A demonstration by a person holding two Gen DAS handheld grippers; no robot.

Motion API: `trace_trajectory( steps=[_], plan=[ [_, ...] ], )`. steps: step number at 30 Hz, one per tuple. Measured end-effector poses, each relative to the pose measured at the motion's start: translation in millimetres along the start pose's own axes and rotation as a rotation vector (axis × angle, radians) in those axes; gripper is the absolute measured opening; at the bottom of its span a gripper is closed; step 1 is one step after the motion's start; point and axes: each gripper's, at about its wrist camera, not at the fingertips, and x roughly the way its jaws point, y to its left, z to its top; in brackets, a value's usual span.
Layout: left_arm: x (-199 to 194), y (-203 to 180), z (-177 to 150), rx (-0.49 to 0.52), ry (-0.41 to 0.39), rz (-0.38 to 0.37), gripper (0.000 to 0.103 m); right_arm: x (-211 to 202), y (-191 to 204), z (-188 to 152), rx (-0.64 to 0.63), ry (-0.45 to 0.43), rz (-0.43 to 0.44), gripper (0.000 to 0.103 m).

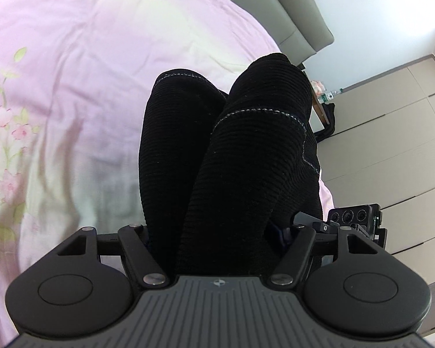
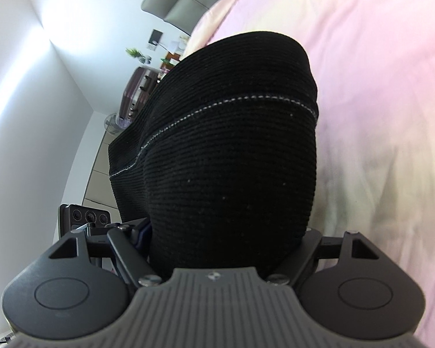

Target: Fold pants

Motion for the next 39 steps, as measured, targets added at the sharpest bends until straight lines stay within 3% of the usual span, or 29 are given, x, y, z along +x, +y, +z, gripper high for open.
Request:
trace_trajectory(
  steps=[6,12,22,30,39],
  plan=[
    [4.6,-5.1,-1.3,0.056,0.0,-0.016,0.078,-43.1,12.5,-16.1,-0.023,-0.055,0.011,0.075],
    [24.8,-22.9,-13.4,0.071,0.044,-0.03,0.078,-83.3,0.8,-36.1,0.028,-0.094,-0.014,0.075],
    [91.0,-54.5,-7.2,0.09,0.154,-0.043,0.078,-143.3,-34.9,-57.8,0.126,-0.154,-0.055,0.075],
    [161.7,-93.8,7.5,0.13,0.245,-0.095,0.078,-212.3,-72.9,-44.8,0.166,-0.242,-0.11,0.075],
    [282.5,-153.3,50.2,0.203,0.325,-0.155,0.078,-320.4,-138.0,8.8,0.173,-0.37,-0.186,0.075]
  ],
)
